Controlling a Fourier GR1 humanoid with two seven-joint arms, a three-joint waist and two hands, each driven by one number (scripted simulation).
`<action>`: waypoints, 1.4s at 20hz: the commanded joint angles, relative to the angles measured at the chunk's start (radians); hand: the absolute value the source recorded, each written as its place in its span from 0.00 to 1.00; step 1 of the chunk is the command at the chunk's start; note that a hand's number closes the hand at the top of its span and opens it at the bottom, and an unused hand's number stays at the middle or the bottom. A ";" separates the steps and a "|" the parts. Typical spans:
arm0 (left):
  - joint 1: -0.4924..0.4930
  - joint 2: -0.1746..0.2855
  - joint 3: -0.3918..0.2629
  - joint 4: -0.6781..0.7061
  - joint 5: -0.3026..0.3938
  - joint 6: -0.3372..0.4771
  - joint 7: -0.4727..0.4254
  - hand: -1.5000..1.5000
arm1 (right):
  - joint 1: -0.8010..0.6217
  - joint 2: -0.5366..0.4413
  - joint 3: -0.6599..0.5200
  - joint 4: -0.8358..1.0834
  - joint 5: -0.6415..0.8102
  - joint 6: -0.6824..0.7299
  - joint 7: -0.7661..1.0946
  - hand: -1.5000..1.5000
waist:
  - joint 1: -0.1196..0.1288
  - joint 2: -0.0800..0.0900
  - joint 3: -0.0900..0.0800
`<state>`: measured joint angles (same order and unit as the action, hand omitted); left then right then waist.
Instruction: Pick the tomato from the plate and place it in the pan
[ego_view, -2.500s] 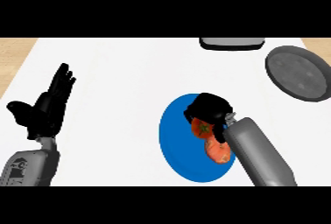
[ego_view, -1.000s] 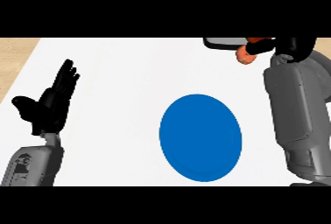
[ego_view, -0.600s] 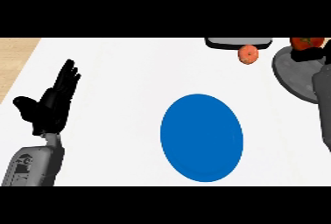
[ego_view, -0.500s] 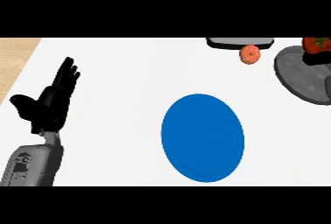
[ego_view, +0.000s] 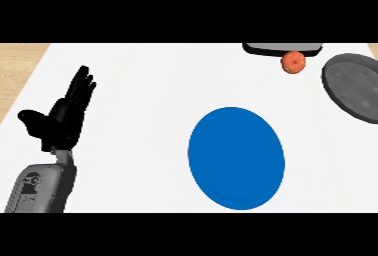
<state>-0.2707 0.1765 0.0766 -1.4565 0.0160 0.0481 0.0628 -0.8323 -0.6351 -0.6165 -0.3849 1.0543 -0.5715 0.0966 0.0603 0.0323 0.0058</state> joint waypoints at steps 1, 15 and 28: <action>0.003 -0.006 -0.009 -0.017 -0.001 -0.003 -0.008 0.50 | 0.052 -0.039 -0.063 0.074 -0.060 -0.050 -0.115 1.00 | 0.004 0.002 0.003; -0.016 -0.020 -0.014 0.008 -0.013 0.011 -0.007 0.50 | 0.033 -0.033 -0.210 0.193 -0.243 0.220 -0.279 0.00 | 0.016 0.013 0.005; 0.045 -0.003 0.013 -0.023 0.004 0.004 0.014 0.50 | 0.113 -0.005 -0.450 0.147 -0.559 0.378 -0.640 0.00 | -0.039 -0.024 -0.002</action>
<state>-0.2472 0.1743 0.0783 -1.4811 0.0131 0.0516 0.0825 -0.7443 -0.6524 -1.0224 -0.2426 0.5720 -0.2993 -0.4609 0.0393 0.0188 0.0069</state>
